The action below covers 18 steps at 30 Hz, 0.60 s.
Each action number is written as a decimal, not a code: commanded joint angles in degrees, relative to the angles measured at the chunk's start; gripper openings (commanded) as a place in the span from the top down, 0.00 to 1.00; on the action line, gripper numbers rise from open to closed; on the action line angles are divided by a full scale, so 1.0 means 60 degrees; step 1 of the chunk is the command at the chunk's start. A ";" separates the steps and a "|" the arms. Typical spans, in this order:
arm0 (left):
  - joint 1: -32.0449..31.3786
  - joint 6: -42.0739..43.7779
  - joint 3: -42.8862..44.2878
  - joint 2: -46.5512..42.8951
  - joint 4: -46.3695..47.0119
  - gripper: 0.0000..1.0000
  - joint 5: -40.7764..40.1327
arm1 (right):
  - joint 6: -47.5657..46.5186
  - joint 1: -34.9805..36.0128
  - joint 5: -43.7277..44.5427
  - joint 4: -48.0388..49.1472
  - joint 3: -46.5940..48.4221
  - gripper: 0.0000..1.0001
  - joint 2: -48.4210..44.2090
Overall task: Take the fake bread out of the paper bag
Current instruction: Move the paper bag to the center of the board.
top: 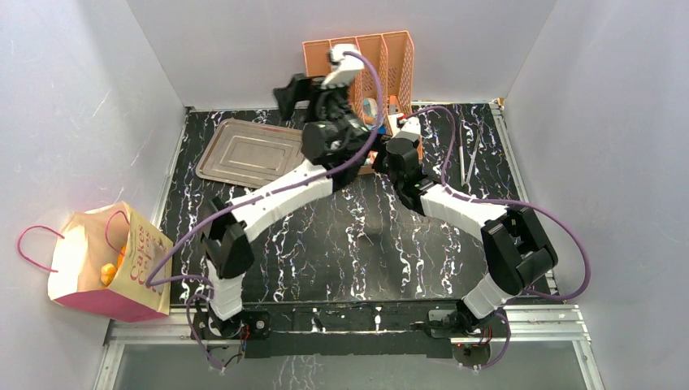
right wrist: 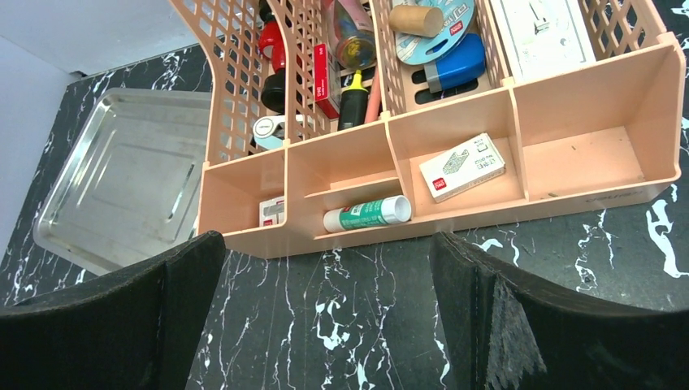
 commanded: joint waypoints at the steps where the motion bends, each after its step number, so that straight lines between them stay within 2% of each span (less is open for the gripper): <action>1: -0.1189 -0.7790 0.0615 -0.2024 -0.7881 0.02 0.2953 | -0.0259 0.0059 0.0475 0.0253 0.0239 0.02 0.0021; 3: -0.1156 -1.1036 0.0656 -0.2967 -1.1551 0.02 0.4858 | -0.0353 0.0059 0.0555 0.0290 0.0237 0.02 0.0065; 4: -0.0978 -1.2069 0.0795 -0.3227 -1.2419 0.02 0.5205 | -0.0408 0.0057 0.0604 0.0273 0.0269 0.02 0.0095; 5: -0.0767 -1.2768 0.1348 -0.3243 -1.3420 0.02 0.4963 | -0.0447 0.0057 0.0658 0.0221 0.0319 0.02 0.0130; 7: -0.0306 -1.3636 0.3403 -0.2583 -1.6116 0.02 0.4232 | -0.0455 0.0058 0.0614 0.0182 0.0369 0.02 0.0138; 9: 0.0005 -1.3791 0.5414 -0.1550 -1.8246 0.02 0.3256 | -0.0434 0.0058 0.0530 0.0188 0.0410 0.02 0.0163; 12: 0.0493 -1.2403 0.3773 -0.2468 -1.6565 0.02 0.1724 | -0.0372 0.0059 0.0239 0.0176 0.0458 0.02 0.0194; 13: 0.0741 -1.2405 0.3611 -0.2679 -1.6798 0.02 0.1477 | -0.0331 0.0055 0.0184 0.0173 0.0452 0.02 0.0201; 14: 0.1065 -1.2980 0.3807 -0.2781 -1.7647 0.02 0.1576 | -0.0293 0.0058 0.0104 0.0172 0.0437 0.02 0.0191; 16: 0.1844 -1.5128 0.4552 -0.2911 -2.0275 0.02 0.2903 | -0.0255 0.0072 -0.0023 0.0169 0.0394 0.02 0.0137; 18: 0.2965 -1.6423 0.3972 -0.3524 -2.1196 0.02 0.4289 | -0.0236 0.0074 -0.0146 0.0184 0.0371 0.02 0.0122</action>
